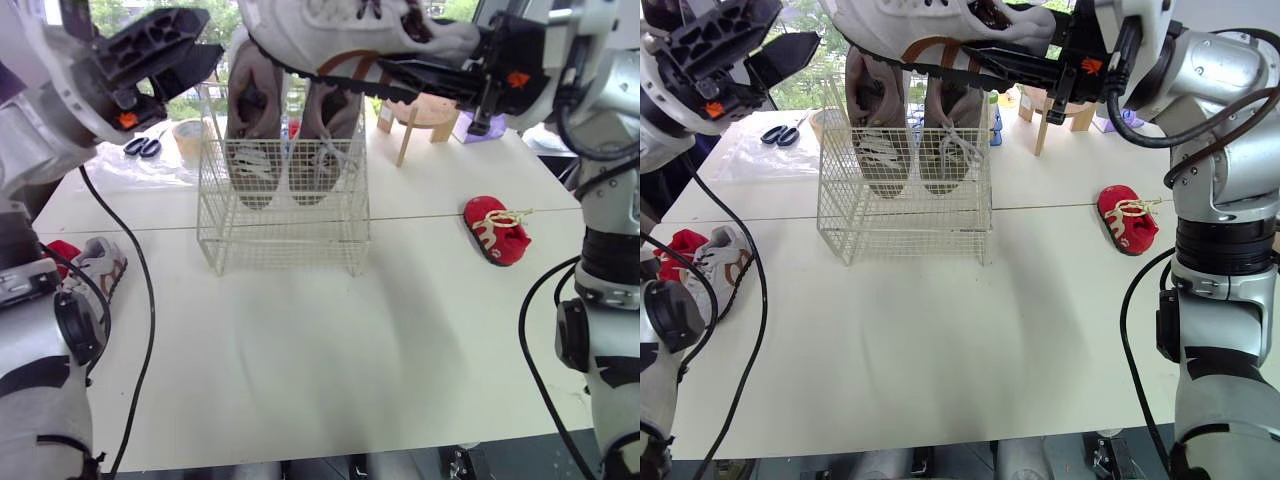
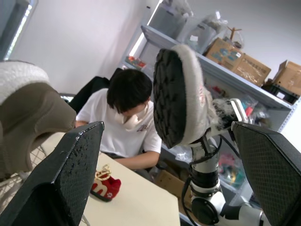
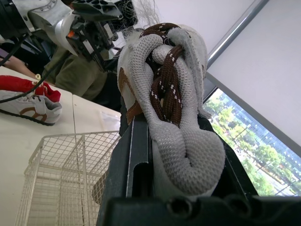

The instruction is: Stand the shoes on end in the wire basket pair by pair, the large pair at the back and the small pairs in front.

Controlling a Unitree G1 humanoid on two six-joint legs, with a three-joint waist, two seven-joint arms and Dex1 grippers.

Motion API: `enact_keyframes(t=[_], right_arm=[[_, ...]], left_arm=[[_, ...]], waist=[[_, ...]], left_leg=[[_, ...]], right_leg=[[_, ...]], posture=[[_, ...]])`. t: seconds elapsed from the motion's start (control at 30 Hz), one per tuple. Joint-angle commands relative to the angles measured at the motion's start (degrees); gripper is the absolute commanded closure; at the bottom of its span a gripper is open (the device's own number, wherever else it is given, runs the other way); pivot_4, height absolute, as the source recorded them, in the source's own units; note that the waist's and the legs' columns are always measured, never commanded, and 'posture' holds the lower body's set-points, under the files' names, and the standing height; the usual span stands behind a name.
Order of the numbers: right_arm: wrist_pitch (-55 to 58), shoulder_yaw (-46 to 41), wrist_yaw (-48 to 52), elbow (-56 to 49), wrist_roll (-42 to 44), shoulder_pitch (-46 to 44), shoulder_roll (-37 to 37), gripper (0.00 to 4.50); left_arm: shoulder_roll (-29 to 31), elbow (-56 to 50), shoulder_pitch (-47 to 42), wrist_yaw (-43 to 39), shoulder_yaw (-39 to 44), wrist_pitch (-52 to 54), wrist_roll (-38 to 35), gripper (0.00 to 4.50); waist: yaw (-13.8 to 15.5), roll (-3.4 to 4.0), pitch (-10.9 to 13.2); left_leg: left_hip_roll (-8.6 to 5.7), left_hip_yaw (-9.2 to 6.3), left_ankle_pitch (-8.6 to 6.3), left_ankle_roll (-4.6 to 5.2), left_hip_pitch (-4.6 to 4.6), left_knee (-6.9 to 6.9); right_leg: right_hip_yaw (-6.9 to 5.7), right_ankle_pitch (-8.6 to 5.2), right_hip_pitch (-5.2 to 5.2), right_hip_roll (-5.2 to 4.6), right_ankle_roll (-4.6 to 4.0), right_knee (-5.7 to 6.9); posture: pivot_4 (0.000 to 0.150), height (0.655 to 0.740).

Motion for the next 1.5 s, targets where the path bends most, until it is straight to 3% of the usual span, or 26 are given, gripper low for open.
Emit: enact_keyframes(t=[0.03,0.33,0.43,0.6,0.67,0.77,0.87,1.03,1.2,1.27,1.5], right_arm=[[-1.44,-0.54,0.19,-1.83,-0.14,-0.52,0.60,3.76],[-2.26,1.50,0.54,-3.20,-1.19,-0.02,2.12,3.76],[-1.78,1.33,0.29,-3.91,-1.07,0.38,2.08,3.79],[-0.73,1.03,-0.11,-5.22,-0.91,1.19,2.00,3.79],[-0.29,0.92,-0.34,-5.53,-0.84,1.43,2.02,3.79],[0.21,0.80,-1.00,-5.68,-0.94,1.83,2.12,3.79],[4.63,-1.57,-4.20,-6.36,2.00,3.54,2.79,2.64],[15.43,-16.97,-21.46,-5.90,18.12,9.73,10.90,0.11],[17.19,-23.69,-44.89,-11.02,36.94,14.71,28.92,0.04],[17.10,-23.65,-49.80,-12.63,41.47,15.06,33.00,0.04],[13.80,-14.98,-53.86,-15.02,42.18,15.52,43.21,0.04]], left_arm=[[-0.39,-0.78,-2.47,-1.44,0.63,-0.89,1.16,0.00],[-5.12,3.31,-6.81,-5.34,-2.28,-2.68,7.53,0.00],[-5.87,5.00,-7.44,-6.00,-1.80,-2.60,8.79,0.92],[-5.85,5.00,-7.31,-6.93,-1.07,-1.65,8.84,3.51],[-6.37,4.80,-7.25,-6.07,-0.38,-1.68,8.63,4.31],[-7.25,4.45,-6.99,-4.05,1.07,-1.81,7.94,4.31],[-9.22,2.32,-5.17,1.81,5.24,-2.27,4.85,4.32],[-15.44,-6.60,-0.52,16.64,14.93,-7.42,-4.93,4.32],[-24.58,-17.24,5.78,30.48,18.04,-15.76,-15.21,4.32],[-26.19,-19.82,7.44,32.97,17.05,-18.05,-17.07,4.32],[-30.38,-23.20,11.51,34.43,11.47,-23.60,-17.22,4.32]], waist=[[0.02,0.00,0.00],[-0.05,0.00,0.00],[-0.05,0.00,0.00],[-0.07,0.00,0.00],[-0.07,0.00,0.00],[-0.07,0.00,0.00],[0.04,0.00,0.00],[0.06,-0.03,0.00],[-0.15,0.00,-0.03],[-0.08,0.03,-0.01],[0.11,0.02,-0.02]], left_leg=[[-0.01,0.00,0.00,0.00,0.00,0.00],[-0.04,0.01,0.00,0.00,-0.01,0.00],[-0.04,0.01,0.00,0.00,-0.01,0.00],[-0.02,0.00,0.00,0.00,-0.01,0.00],[-0.02,0.00,0.00,0.00,-0.01,0.00],[-0.01,0.00,0.00,0.00,-0.02,0.00],[0.02,-0.01,0.00,0.00,-0.03,0.01],[0.15,-0.04,0.01,-0.01,-0.05,0.02],[0.14,-0.02,0.03,-0.11,-0.09,-0.02],[0.16,-0.01,0.08,-0.20,-0.10,-0.06],[-0.03,-0.03,0.15,-0.25,-0.60,0.05]], right_leg=[[0.00,0.00,0.00,-0.01,0.00,0.00],[-0.01,0.00,0.00,0.00,0.00,0.01],[0.00,0.00,0.00,0.01,0.01,0.01],[0.00,0.00,-0.01,0.01,0.01,0.01],[0.00,0.00,-0.02,0.01,0.01,0.01],[0.00,0.00,-0.02,0.00,0.01,0.01],[0.00,0.00,-0.02,-0.02,0.01,0.01],[0.00,0.02,-0.02,-0.14,0.01,0.02],[0.03,0.04,-0.10,-0.43,0.00,0.07],[0.04,0.05,-0.17,-0.44,-0.01,0.13],[0.00,0.12,-0.57,-0.10,-0.02,0.14]], posture=[[0.150,0.7400],[0.150,0.7400],[0.150,0.7400],[0.150,0.7400],[0.150,0.7400],[0.150,0.7400],[0.150,0.7400],[0.150,0.7400],[0.150,0.7400],[0.150,0.7400],[0.150,0.7400]])
